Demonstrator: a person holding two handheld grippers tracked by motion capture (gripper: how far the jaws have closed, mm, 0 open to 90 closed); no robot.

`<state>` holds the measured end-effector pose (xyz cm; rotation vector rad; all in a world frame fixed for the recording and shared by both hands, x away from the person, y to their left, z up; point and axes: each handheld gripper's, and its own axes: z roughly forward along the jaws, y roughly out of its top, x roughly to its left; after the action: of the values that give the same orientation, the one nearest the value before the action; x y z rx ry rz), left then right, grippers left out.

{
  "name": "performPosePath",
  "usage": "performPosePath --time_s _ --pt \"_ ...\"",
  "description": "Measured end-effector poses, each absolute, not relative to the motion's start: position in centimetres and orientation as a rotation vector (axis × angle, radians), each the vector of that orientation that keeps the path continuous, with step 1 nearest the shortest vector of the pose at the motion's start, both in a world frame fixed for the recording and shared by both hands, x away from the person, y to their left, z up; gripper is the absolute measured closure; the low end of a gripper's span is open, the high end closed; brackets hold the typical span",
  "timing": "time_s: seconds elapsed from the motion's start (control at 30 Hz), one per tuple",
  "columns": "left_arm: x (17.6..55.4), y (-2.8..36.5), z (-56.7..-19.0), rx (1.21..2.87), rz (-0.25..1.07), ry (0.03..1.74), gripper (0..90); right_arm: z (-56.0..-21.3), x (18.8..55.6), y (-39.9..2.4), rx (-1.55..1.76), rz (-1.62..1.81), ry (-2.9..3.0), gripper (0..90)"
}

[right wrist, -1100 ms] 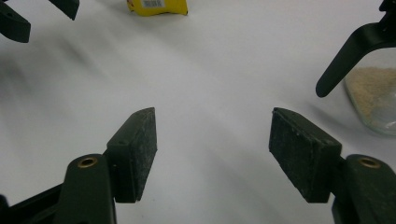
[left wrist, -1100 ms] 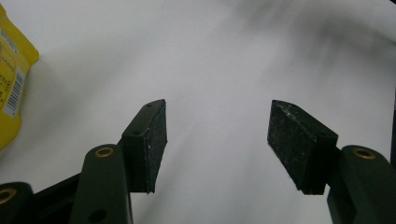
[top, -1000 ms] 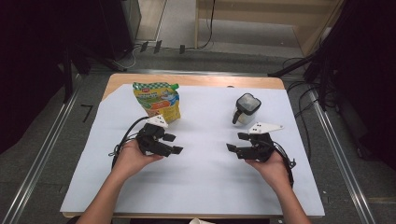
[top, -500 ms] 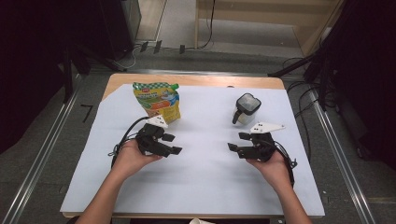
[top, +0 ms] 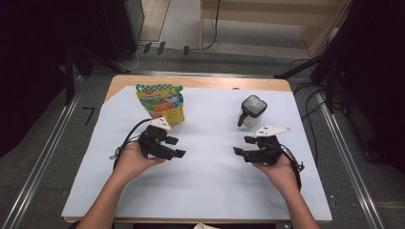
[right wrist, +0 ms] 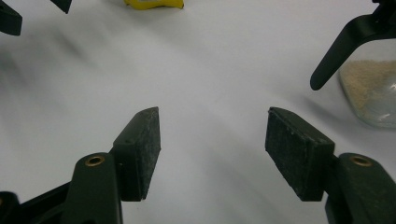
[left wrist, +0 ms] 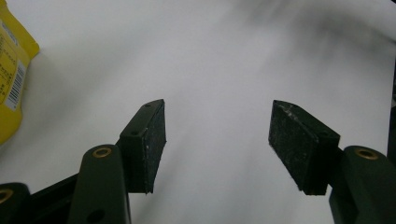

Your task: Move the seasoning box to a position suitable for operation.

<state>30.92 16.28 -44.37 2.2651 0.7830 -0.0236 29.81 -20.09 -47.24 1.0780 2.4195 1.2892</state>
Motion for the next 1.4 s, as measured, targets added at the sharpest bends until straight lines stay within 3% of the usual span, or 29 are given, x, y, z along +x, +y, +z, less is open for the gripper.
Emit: performPosePath --time_s 0.37,0.97,1.4 --pt "30.9 16.7 -44.0 2.258 -0.009 0.792 37.7 -47.0 30.6 -21.4 1.109 1.281 2.364 35.7" --pt "30.5 16.8 -43.8 2.259 0.018 0.772 37.5 -48.3 36.1 -25.6 1.298 1.240 2.226 35.3" --pt "30.4 16.7 -43.9 2.266 0.023 0.766 37.4 -49.6 40.1 -26.3 1.328 1.242 2.228 21.1"
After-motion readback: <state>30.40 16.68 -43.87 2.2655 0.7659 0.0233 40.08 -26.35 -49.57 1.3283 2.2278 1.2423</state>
